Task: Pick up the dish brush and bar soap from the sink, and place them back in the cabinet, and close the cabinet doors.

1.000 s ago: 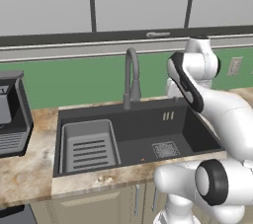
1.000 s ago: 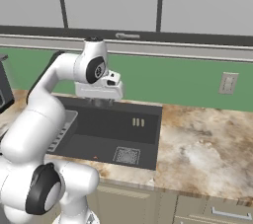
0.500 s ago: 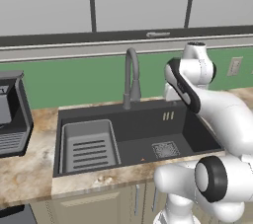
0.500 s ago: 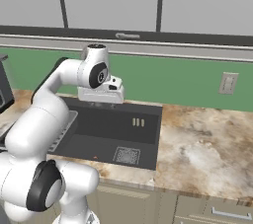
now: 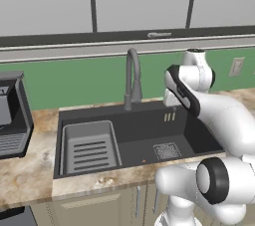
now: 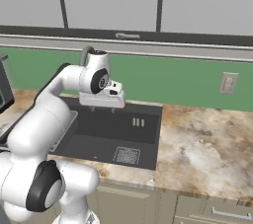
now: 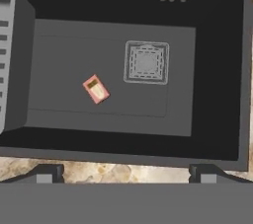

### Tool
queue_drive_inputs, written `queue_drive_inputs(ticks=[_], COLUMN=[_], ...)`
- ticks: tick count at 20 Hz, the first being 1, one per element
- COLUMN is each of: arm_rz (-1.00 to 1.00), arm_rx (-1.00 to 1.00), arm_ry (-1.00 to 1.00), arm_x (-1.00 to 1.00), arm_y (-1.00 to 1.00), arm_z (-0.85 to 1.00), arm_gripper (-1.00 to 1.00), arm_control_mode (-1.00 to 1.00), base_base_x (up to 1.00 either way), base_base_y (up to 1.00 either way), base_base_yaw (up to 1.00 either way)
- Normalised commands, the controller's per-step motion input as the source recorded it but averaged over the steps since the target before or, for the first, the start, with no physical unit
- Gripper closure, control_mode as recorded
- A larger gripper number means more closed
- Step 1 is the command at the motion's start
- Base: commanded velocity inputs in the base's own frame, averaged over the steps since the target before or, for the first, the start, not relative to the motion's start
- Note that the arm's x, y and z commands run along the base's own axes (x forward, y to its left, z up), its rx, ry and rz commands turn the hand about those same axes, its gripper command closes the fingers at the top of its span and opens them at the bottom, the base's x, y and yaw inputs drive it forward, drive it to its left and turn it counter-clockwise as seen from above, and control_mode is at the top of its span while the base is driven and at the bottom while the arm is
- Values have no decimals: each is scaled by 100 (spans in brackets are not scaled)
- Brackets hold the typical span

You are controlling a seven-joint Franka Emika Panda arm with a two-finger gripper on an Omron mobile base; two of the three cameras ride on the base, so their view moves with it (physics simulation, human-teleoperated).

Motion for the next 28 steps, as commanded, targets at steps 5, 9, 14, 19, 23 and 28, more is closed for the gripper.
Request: queue_drive_inputs(ticks=[5, 9, 14, 19, 23, 28], arm_rz=[0, 0, 0, 0, 0, 0], arm_rx=[0, 0, 0, 0, 0, 0], arm_ry=[1, 3, 3, 2, 1, 2], arm_x=[2, 3, 3, 0, 0, 0], arm_y=[0, 0, 0, 0, 0, 1], arm_z=[-14, -12, -13, -16, -23, -24], arm_gripper=[-100, -100, -100, -100, -100, -100], arm_control_mode=[-100, -100, -100, -100, -100, -100], base_base_x=[0, 0, 0, 0, 0, 0], base_base_y=[0, 0, 0, 0, 0, 0], base_base_yaw=[0, 0, 0, 0, 0, 0])
